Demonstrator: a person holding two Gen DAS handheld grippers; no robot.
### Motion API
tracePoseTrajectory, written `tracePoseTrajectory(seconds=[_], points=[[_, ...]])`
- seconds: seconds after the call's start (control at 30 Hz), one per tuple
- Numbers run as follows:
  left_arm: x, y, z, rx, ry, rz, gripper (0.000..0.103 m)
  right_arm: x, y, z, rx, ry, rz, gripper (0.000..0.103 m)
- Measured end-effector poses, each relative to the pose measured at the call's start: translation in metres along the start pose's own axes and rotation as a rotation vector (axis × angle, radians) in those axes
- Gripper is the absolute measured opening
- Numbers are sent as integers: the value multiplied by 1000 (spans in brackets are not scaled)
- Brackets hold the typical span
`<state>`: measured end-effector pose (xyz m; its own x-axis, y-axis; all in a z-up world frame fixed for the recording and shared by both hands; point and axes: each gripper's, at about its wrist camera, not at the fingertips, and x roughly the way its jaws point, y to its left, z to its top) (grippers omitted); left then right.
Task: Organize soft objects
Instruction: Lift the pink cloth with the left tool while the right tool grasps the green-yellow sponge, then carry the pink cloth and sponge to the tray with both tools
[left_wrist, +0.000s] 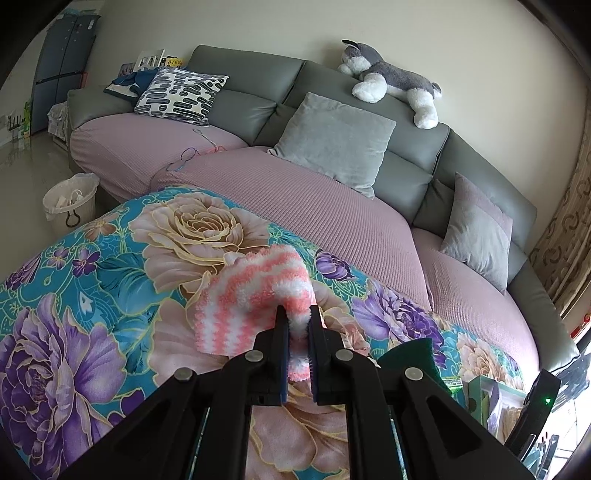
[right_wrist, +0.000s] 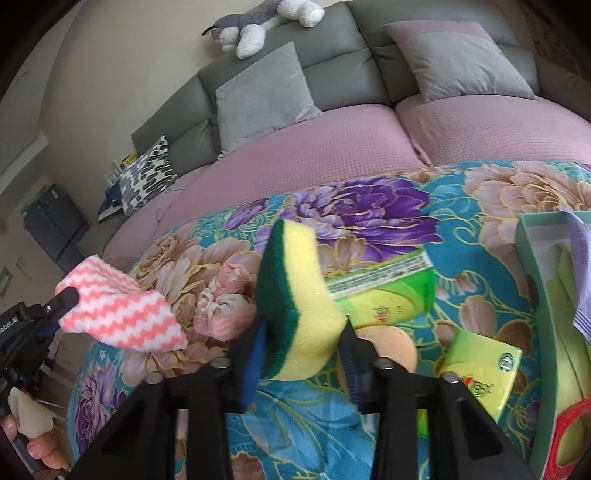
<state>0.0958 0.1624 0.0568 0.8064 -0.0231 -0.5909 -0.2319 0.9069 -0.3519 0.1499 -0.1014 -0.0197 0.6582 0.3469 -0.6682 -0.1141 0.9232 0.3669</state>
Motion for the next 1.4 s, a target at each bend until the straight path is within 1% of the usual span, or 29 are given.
tracePoseTrajectory(seconds=[0.2, 0.4, 0.57, 0.77, 0.97, 1.07, 1.23, 1.4], points=[[-2, -2, 1, 5, -12, -9, 9, -9, -3, 2, 22, -35, 18, 33], [-12, -6, 4, 4, -42, -45, 9, -28, -5, 8, 37, -75, 38, 33], [-19, -21, 4, 36, -54, -64, 9, -49, -7, 13, 40, -114, 40, 33], [-28, -48, -2, 81, -62, -113, 9, -79, -14, 14, 44, -156, 12, 33], [-37, -88, -14, 146, -66, -176, 9, -109, -39, 12, 81, -187, -42, 33], [-41, -110, -22, 182, -67, -215, 9, -126, -59, 11, 101, -208, -93, 33], [-45, -148, -38, 238, -47, -280, 9, -154, -100, 10, 160, -239, -183, 33], [-45, -189, -57, 298, -22, -343, 9, -192, -146, 9, 222, -296, -271, 33]])
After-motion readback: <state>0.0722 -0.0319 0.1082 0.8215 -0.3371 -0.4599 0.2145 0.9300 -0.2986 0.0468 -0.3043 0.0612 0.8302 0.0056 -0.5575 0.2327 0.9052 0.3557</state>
